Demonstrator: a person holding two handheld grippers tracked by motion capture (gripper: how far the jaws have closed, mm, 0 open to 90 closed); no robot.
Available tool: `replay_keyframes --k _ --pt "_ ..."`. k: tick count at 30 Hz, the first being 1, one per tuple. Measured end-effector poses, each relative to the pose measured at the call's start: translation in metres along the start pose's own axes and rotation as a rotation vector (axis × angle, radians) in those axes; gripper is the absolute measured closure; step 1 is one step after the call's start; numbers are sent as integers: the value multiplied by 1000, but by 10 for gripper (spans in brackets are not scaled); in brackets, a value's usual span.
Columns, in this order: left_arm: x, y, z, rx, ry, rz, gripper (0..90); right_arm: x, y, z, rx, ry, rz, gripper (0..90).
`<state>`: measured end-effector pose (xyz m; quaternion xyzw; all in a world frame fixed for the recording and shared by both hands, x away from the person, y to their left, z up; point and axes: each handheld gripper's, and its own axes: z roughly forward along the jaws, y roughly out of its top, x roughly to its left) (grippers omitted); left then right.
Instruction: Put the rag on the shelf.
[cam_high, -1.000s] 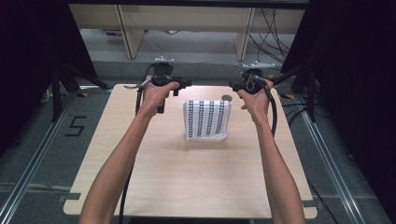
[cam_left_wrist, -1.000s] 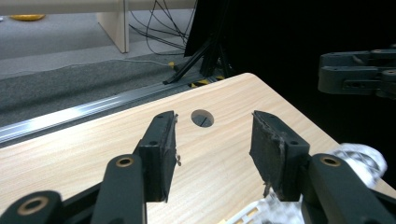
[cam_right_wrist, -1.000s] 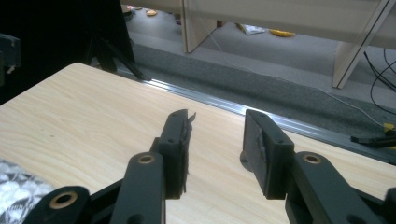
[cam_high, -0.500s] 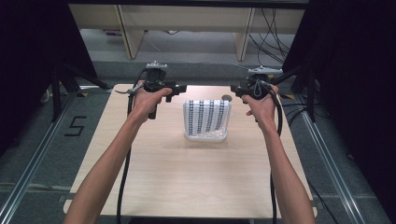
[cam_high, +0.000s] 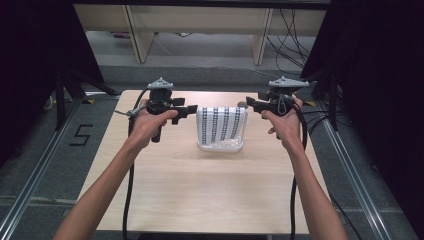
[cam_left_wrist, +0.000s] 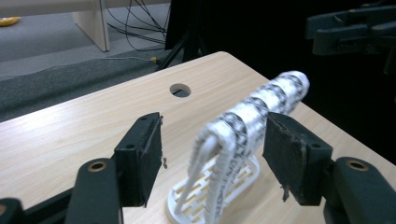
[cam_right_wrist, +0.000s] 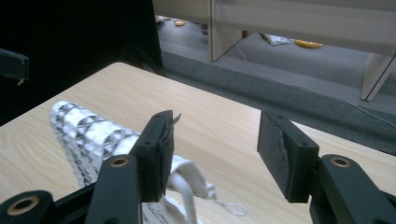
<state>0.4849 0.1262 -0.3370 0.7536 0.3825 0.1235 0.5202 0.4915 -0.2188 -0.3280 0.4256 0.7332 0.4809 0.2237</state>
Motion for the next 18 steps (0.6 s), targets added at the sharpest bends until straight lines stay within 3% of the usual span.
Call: replay_keyframes --k 2,5,6,7,10,11,18 --pt "-3 -3 -2 -5 -11 8 358 2 0 -1 6 2 5 463" --pt "-8 -8 -7 -10 -23 16 357 4 -1 -6 -4 1 -30 458" --pt "-9 -9 -8 -6 -25 19 355 7 -3 -8 -9 8 -12 456" --pt "-10 -10 -10 -9 -32 16 352 6 -3 -9 -15 -1 -34 450" --pt "-15 -14 -15 0 -26 32 333 10 -5 -12 -12 26 -12 442" --pt "-16 -15 -16 -3 -31 30 312 12 -7 -14 -18 36 -32 433" --pt "-21 -29 -22 3 -49 16 288 19 -13 -21 -18 55 -42 415"
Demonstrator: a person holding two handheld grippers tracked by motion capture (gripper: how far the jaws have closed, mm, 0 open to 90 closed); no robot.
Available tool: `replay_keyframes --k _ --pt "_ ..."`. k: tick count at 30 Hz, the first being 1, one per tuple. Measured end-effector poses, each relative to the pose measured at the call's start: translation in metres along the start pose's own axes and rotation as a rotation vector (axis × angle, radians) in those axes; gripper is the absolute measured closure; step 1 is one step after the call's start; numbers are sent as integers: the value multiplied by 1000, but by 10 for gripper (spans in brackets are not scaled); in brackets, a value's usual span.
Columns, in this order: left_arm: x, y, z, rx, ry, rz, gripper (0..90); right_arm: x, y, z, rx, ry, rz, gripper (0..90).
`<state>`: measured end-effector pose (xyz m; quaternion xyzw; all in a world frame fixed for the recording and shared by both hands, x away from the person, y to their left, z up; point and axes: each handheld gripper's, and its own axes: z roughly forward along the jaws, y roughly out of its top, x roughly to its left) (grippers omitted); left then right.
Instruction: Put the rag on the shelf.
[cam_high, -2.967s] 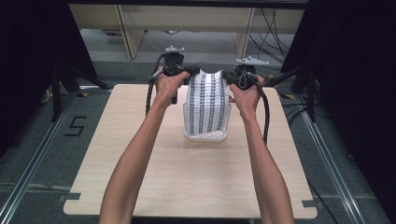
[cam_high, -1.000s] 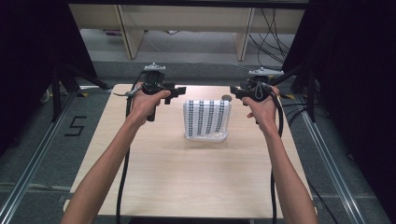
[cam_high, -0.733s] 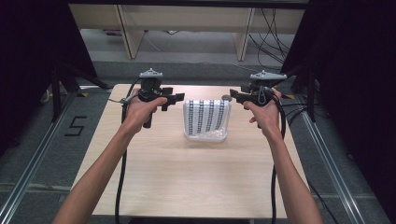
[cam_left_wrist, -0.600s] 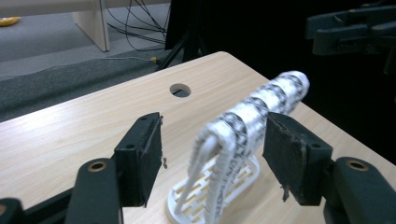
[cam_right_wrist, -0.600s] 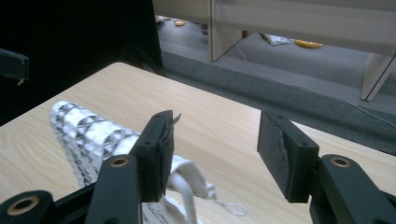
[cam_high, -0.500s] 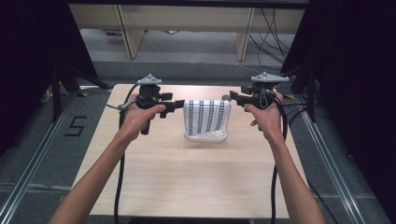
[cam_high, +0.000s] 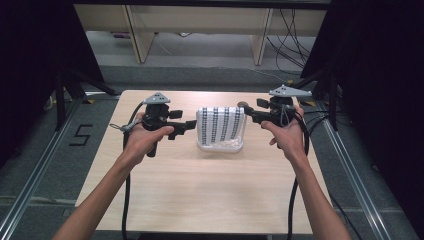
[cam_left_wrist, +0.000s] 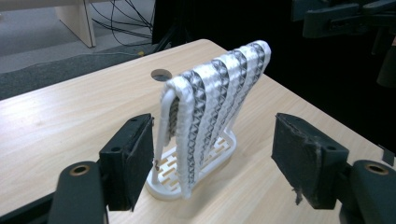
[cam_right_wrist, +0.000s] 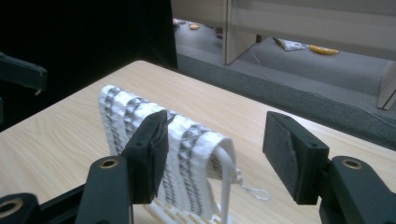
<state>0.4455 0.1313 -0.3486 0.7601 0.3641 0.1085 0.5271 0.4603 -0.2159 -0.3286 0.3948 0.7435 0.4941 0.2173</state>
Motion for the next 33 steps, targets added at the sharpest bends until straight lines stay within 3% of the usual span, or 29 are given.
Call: replay_keyframes --k 5,9,10,14,18,19,22,28,33 --pt "-1 -5 -2 18 3 3 279 8 -2 -5 6 10 7 399" --pt "-3 -7 -6 12 -7 1 274 10 -2 -7 -5 8 -33 380" --pt "-4 -7 -7 8 -12 -1 272 13 -3 -8 -11 6 -16 370" --pt "-6 -10 -10 12 -23 4 266 14 -4 -9 5 33 -18 361" --pt "-10 -13 -13 15 -19 4 252 16 -8 -11 9 28 -29 352" --pt "-10 -14 -13 15 -18 6 252 18 -9 -12 10 35 -11 351" --pt "-12 -17 -15 22 -18 11 245 19 -12 -14 16 40 -28 346" --pt "-18 -23 -19 12 -46 6 237 26 -18 -18 13 66 -5 332" --pt "-24 -28 -21 9 -57 18 229 33 -22 -21 11 93 -21 329"
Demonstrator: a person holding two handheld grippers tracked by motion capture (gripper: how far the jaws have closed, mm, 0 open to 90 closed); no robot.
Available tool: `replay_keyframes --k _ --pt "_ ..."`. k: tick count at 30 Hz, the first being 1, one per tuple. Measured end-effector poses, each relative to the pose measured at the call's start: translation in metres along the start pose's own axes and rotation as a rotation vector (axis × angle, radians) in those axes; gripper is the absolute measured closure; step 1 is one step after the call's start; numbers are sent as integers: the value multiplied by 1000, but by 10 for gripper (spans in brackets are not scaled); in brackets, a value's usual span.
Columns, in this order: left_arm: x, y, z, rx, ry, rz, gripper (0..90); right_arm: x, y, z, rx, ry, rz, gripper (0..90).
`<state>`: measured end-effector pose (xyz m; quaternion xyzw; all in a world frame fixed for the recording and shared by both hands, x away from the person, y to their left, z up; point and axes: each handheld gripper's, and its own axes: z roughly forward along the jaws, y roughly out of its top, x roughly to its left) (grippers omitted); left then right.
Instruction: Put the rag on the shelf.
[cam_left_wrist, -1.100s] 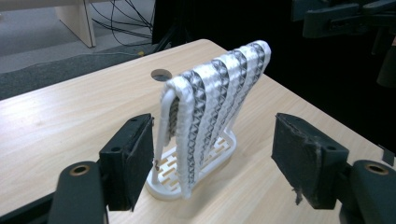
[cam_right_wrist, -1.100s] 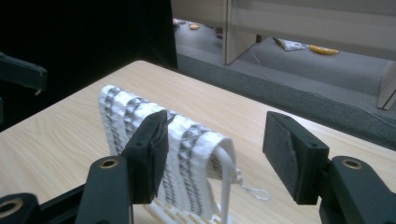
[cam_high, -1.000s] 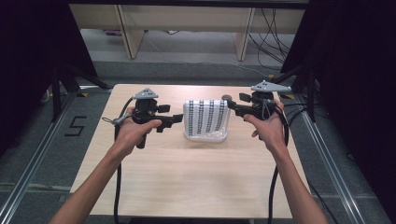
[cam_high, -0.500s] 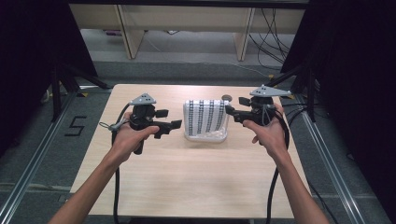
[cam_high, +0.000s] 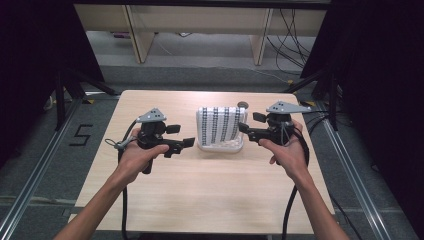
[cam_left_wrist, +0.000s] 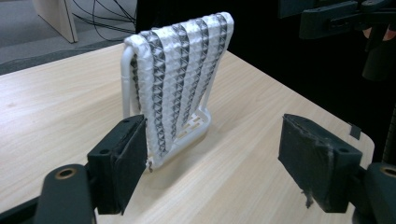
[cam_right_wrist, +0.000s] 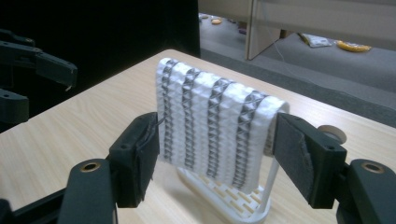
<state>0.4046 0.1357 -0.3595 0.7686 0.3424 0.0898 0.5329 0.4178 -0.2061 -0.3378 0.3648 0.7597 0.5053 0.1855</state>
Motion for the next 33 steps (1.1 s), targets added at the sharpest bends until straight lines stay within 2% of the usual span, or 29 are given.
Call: replay_keyframes --k 1,2,5,6,12,14,15,17,18,19,21,23,24,26,27,29,30,31,33 --pt "-2 -1 -1 8 8 5 229 3 -1 -1 10 -3 22 328" --pt "-3 -2 -1 5 2 6 230 4 -2 -1 6 1 -7 325" --pt "-7 -5 -1 13 3 15 230 10 -5 -2 18 8 1 322" --pt "-9 -6 -1 15 -1 17 229 11 -6 -1 14 22 -12 321" --pt "-16 -13 -1 20 -14 35 230 20 -13 1 26 33 -26 314" --pt "-19 -15 -2 23 -11 36 229 22 -16 1 33 31 -13 311" --pt "-20 -16 -2 20 -23 35 229 23 -18 2 31 41 -4 311" --pt "-21 -18 -2 21 -24 40 229 22 -19 3 28 36 -31 309" --pt "-22 -19 -2 19 -23 40 228 25 -21 4 28 50 1 308" --pt "-21 -22 -3 13 -34 38 227 26 -24 4 26 55 5 306" --pt "-22 -23 -4 13 -33 37 227 26 -24 3 34 54 -9 305" --pt "-24 -28 -4 10 -25 38 227 29 -28 3 40 57 5 303" --pt "-24 -29 -5 16 -20 40 226 30 -29 4 38 61 -12 302" --pt "-25 -33 -5 18 -13 49 226 33 -32 2 52 56 3 301" --pt "-26 -37 -6 21 -14 50 226 34 -35 3 52 66 -17 296" --pt "-26 -40 -5 21 -22 51 226 36 -37 3 47 69 -8 296" --pt "-27 -41 -6 20 -13 47 226 36 -39 3 40 75 -39 296" --pt "-28 -44 -6 30 -15 52 225 40 -41 1 62 73 -7 294" --pt "-29 -47 -7 33 -13 57 225 41 -42 0 64 75 -15 294"
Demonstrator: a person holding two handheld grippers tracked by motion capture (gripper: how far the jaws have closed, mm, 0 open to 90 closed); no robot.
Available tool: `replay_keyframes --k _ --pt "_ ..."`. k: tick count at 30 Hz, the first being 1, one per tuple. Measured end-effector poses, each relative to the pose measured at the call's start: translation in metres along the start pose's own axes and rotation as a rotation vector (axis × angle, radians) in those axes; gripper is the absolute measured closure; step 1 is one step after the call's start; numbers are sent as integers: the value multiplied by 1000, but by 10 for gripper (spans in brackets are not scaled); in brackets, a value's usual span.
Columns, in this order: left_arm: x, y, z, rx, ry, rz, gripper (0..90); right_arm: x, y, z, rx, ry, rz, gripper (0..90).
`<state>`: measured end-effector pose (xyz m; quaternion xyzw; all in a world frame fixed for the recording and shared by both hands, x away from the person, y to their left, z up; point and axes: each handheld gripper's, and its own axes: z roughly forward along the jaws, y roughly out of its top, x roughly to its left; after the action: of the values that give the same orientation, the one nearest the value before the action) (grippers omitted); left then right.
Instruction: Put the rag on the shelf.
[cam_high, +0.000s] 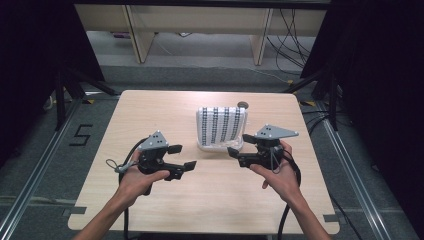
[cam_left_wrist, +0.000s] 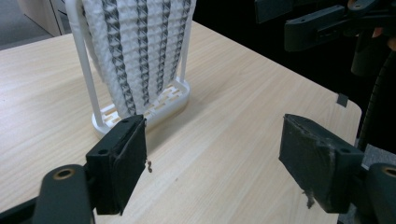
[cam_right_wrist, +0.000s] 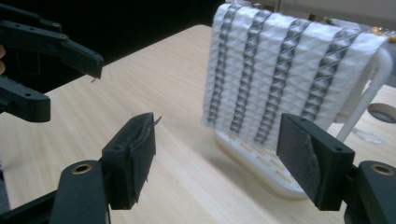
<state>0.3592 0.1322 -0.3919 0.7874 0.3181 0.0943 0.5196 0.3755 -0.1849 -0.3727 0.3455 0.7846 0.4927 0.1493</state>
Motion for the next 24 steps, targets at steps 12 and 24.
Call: replay_keyframes --k 12,24 --pt "-6 -25 -3 0 4 23 225 10 -16 -1 30 19 -35 287" --pt "-7 -45 -6 19 -7 23 218 19 -30 1 57 34 -26 287"
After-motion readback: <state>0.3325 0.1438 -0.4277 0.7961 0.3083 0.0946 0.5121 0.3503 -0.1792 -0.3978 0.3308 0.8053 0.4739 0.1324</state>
